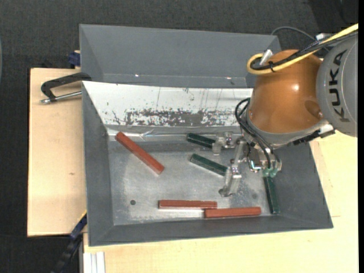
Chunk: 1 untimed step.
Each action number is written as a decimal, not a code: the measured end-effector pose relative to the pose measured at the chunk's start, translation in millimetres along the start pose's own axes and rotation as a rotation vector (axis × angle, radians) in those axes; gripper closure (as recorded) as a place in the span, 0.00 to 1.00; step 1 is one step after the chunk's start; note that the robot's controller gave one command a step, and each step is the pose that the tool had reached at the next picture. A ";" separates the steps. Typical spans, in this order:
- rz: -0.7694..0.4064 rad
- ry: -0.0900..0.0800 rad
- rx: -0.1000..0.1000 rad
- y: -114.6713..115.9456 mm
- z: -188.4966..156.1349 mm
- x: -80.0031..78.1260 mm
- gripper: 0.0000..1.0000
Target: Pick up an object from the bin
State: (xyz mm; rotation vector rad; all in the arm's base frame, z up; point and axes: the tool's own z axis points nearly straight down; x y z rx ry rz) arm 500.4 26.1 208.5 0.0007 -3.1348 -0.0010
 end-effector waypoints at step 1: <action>0.001 -0.007 0.000 -0.1 -3.4 -0.9 0.00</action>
Offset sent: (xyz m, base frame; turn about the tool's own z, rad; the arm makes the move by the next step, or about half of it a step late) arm 0.0011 -0.0400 -0.1274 0.0866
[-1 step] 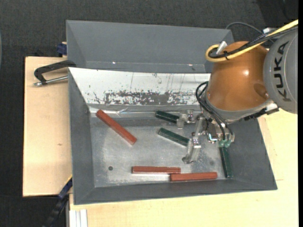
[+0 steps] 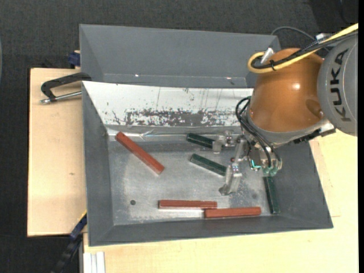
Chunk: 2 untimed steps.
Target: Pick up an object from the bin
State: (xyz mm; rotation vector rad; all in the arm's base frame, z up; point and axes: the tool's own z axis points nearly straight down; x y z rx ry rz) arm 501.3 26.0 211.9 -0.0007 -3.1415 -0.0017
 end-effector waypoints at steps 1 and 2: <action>0.035 -0.007 -0.001 -15.4 51.6 -2.2 0.00; 0.193 -0.002 0.000 -31.9 102.6 -6.5 0.00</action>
Offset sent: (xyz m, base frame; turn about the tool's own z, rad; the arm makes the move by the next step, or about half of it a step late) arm 0.0073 -0.0382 -0.1161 0.2112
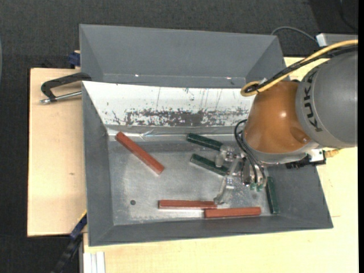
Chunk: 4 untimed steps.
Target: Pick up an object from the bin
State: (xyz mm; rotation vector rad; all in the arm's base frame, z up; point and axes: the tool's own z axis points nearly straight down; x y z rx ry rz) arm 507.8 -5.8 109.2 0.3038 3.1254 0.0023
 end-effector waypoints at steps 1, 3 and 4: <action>0.047 -0.013 -0.003 2.5 35.3 -29.3 1.00; 0.047 -0.004 -0.001 1.7 38.1 -26.5 0.00; 0.059 -0.001 -0.001 -30.2 6.7 -33.3 0.00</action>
Offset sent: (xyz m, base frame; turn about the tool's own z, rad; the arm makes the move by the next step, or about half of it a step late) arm 0.0000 0.0000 0.0000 0.0000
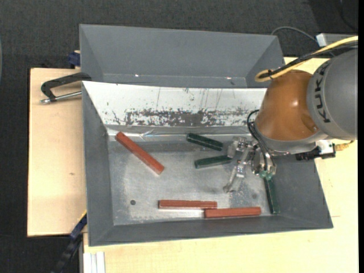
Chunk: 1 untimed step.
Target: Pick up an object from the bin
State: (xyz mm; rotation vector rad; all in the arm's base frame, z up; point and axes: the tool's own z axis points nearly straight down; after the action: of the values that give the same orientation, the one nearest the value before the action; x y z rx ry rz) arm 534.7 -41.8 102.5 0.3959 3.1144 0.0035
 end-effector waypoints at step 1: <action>0.095 -0.013 0.000 -4.1 6.7 -39.0 0.00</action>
Offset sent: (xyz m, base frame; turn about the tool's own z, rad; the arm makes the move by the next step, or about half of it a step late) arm 0.0142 0.0496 -0.0224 0.0380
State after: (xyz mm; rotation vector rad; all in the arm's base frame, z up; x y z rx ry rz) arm 571.5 -55.5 95.9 0.5412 3.0793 0.0009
